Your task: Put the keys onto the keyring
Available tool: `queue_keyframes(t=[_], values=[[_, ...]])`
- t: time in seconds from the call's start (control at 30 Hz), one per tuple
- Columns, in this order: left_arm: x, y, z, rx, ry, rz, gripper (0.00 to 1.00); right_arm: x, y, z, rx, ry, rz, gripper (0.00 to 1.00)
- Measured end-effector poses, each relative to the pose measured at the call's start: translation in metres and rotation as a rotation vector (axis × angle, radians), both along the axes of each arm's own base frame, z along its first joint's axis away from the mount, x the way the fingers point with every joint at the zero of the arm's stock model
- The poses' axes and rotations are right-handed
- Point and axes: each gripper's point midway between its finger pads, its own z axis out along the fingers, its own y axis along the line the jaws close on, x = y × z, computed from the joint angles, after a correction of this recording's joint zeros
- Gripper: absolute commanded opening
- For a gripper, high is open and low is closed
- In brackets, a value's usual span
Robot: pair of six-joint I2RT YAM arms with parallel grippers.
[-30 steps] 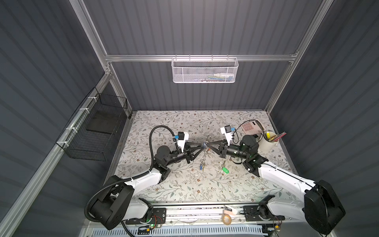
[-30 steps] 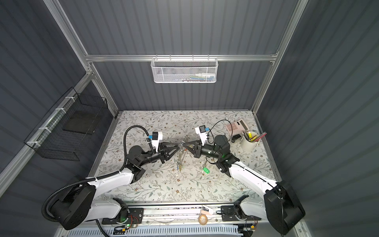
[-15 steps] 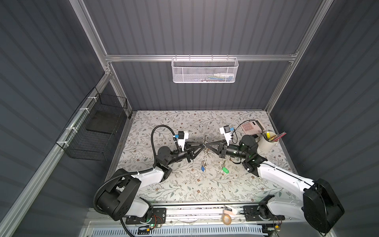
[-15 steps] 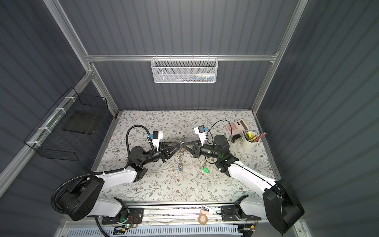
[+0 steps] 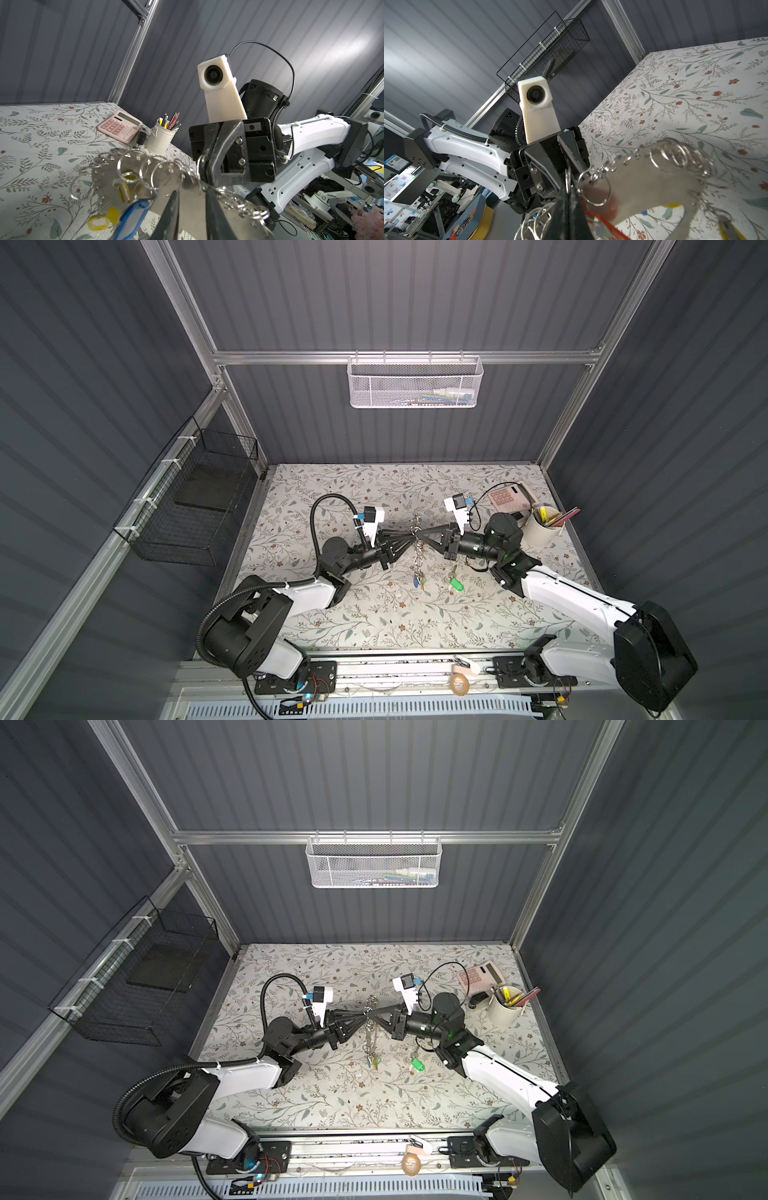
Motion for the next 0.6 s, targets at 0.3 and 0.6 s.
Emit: queue_keyframes(t=[0.3,0.6], values=[[0.0013,-0.0001,0.0032,-0.036,0.007,-0.005,0.26,0.0028,0.0008,-0.0023,-0.004,0.006,-0.003,0.0],[0.0022,-0.0002,0.0024,-0.04,0.007,-0.004,0.26,0.0045,0.0011,-0.0037,-0.008,0.011,-0.005,0.0]])
